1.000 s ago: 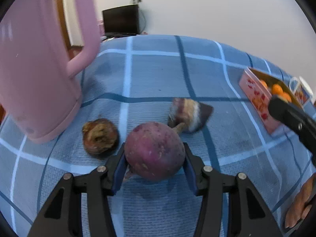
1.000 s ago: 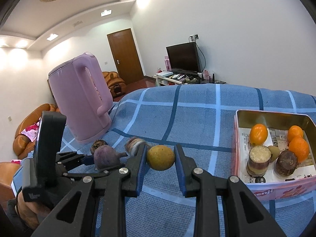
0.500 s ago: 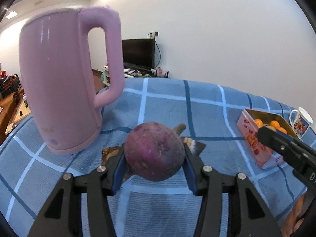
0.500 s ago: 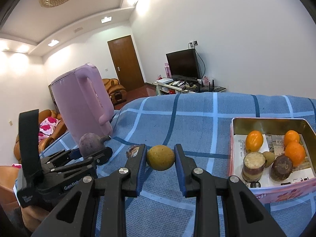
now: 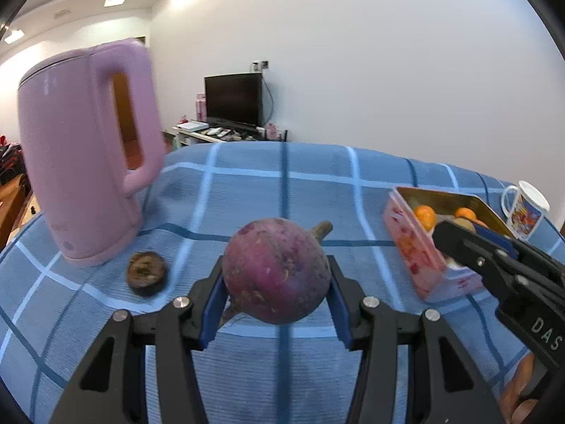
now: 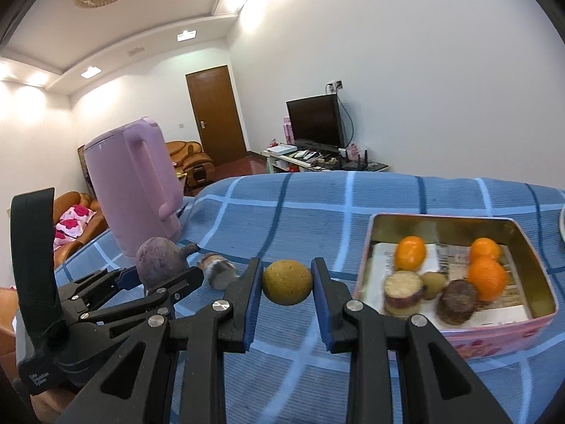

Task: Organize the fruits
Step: 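Carry the yellow fruit and purple radish over the pink tin with both tools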

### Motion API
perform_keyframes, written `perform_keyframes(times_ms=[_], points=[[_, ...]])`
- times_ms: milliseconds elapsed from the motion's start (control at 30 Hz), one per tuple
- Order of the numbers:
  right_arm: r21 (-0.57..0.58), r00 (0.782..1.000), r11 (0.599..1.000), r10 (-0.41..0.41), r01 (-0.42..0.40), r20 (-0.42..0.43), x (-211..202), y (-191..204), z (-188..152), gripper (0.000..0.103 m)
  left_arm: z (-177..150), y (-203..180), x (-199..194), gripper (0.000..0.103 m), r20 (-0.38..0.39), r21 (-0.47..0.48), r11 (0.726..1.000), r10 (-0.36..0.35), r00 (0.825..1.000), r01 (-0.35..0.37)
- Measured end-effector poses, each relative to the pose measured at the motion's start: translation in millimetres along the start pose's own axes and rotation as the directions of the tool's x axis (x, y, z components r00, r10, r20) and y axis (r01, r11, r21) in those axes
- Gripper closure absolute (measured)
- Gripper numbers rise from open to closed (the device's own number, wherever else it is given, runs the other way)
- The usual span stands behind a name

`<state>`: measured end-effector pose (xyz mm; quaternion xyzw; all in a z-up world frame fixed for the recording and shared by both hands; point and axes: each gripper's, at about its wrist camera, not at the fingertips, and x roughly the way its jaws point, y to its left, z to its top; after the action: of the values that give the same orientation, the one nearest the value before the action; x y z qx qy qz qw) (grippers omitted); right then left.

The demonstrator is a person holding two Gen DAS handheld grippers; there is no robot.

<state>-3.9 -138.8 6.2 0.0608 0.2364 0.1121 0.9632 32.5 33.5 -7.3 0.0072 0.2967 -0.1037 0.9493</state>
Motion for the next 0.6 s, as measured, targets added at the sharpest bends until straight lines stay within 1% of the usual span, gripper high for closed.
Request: perform_keyframes(times_ms=[200,367,600], points=[[-0.016,0.999,0.999,-0.05,0.05,0.008,-11,-21,0,0.073,-2,-27,-2,0.05,0.009,0.02,1.0,-0.024,1.0,0.024],[-0.027,0.996,0.997,-0.077,0.078,0.034,-24,-39,2,0.073,-2,-47,-1,0.05,0.021,0.039,0.998,-0.043,0.999,0.042],[0.018,0.992,0.992,-0.122,0.122,0.043,-36,-78,4,0.073,3,-82,0,0.05,0.029,0.079,0.994,-0.075,0.997,0.073]])
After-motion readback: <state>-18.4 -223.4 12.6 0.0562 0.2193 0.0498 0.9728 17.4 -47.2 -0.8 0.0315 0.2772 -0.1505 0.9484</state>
